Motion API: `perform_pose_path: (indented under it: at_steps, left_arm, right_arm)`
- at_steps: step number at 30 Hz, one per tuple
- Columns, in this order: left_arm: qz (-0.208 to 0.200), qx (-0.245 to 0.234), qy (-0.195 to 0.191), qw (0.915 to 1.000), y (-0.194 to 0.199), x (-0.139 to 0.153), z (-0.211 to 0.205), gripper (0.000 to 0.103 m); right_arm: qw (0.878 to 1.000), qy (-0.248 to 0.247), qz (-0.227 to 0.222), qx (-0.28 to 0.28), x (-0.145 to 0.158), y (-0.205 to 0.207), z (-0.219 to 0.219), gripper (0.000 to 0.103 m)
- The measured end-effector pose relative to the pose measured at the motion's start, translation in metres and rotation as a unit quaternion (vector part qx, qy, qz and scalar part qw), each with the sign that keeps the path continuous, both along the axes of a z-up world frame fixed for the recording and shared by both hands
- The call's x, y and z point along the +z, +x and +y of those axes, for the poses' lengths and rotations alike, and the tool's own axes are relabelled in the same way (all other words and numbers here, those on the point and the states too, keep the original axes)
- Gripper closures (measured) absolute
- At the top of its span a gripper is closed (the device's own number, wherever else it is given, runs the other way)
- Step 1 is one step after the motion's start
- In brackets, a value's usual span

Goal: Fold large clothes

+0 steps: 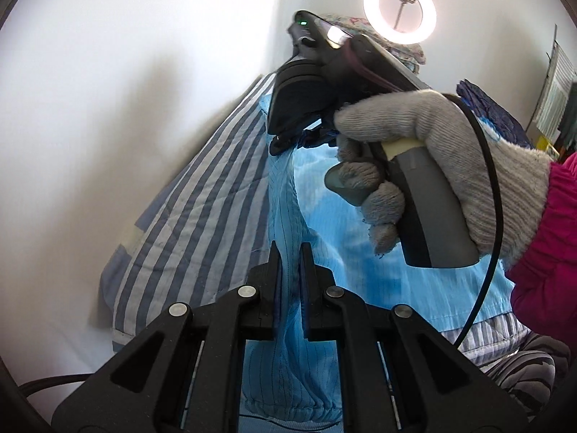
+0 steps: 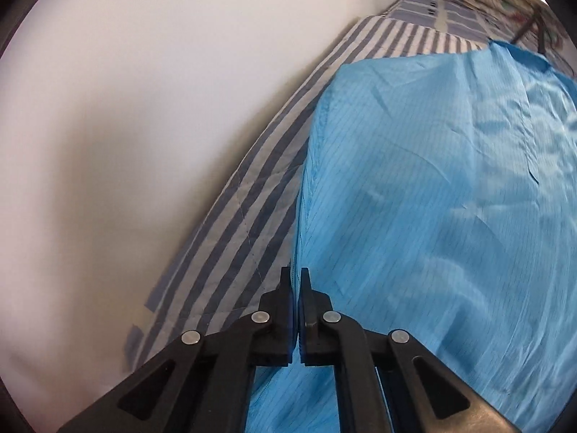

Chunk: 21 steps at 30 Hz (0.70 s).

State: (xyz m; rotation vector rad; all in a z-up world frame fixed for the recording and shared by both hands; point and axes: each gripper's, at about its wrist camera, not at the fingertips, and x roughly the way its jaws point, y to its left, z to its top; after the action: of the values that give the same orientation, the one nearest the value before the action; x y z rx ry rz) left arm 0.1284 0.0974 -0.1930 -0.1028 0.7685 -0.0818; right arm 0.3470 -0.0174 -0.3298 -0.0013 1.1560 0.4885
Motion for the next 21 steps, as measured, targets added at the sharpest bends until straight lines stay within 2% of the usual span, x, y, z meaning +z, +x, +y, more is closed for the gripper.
perform_pose_path:
  at_steps: [3,8,14,21]
  left_arm:
    - [-0.011,-0.017,0.016,0.9997,-0.006,0.009,-0.017,0.097]
    - [-0.024,-0.047,0.038,0.9979,-0.012,0.017,-0.043,0.097]
    - [-0.029,-0.082,0.05,0.995,-0.017,0.02,-0.076,0.097]
    - [-0.022,-0.127,0.059,0.9899,-0.021,0.016,-0.121,0.097]
  right_arm:
    - [0.998,0.056,0.0,-0.018,0.011,-0.004,-0.03,0.103]
    - [0.992,0.121,-0.005,-0.047,0.02,-0.006,-0.077,0.103]
    - [0.982,0.171,-0.018,-0.074,0.024,-0.015,-0.135,0.103]
    - [0.972,0.201,-0.008,-0.12,0.012,-0.025,-0.206,0.103]
